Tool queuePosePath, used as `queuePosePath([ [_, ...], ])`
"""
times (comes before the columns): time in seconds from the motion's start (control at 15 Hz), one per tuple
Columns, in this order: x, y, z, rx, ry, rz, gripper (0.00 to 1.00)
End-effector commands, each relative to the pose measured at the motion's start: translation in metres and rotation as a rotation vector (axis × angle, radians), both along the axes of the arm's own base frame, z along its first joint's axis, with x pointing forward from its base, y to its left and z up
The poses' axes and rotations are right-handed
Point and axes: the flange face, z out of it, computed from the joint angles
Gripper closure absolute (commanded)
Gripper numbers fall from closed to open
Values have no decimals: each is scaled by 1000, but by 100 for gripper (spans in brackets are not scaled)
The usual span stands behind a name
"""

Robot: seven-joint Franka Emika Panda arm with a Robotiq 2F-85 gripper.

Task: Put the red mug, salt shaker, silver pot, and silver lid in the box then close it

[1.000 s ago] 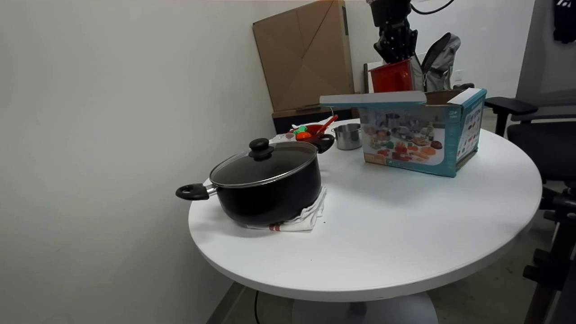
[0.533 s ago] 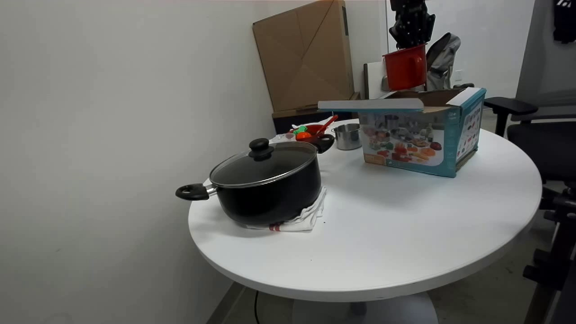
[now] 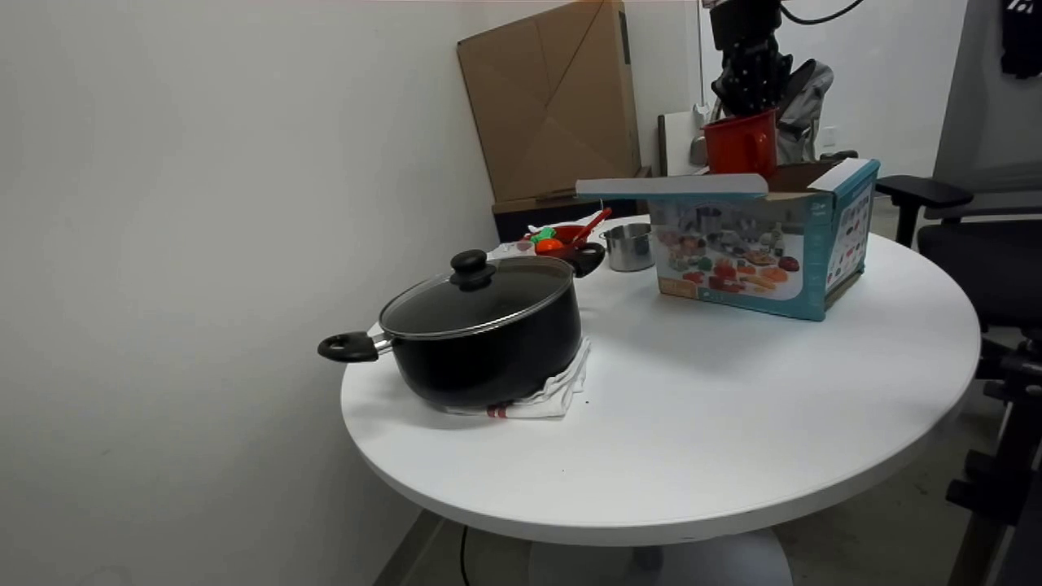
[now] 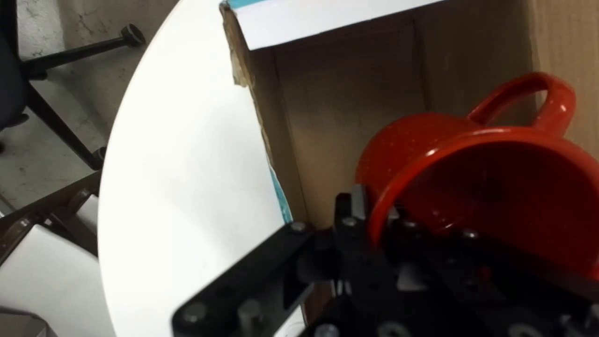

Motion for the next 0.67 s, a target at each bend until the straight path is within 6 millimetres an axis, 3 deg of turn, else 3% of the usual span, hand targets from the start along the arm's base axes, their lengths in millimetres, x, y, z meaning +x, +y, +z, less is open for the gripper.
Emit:
queuePosePath([
  [0.0,14,-20,-21,-54,18,-34,99],
  [0.33,17,-40,-59,-82,80,-18,99],
  [0.6,17,-28,-81,-89,115,74,99],
])
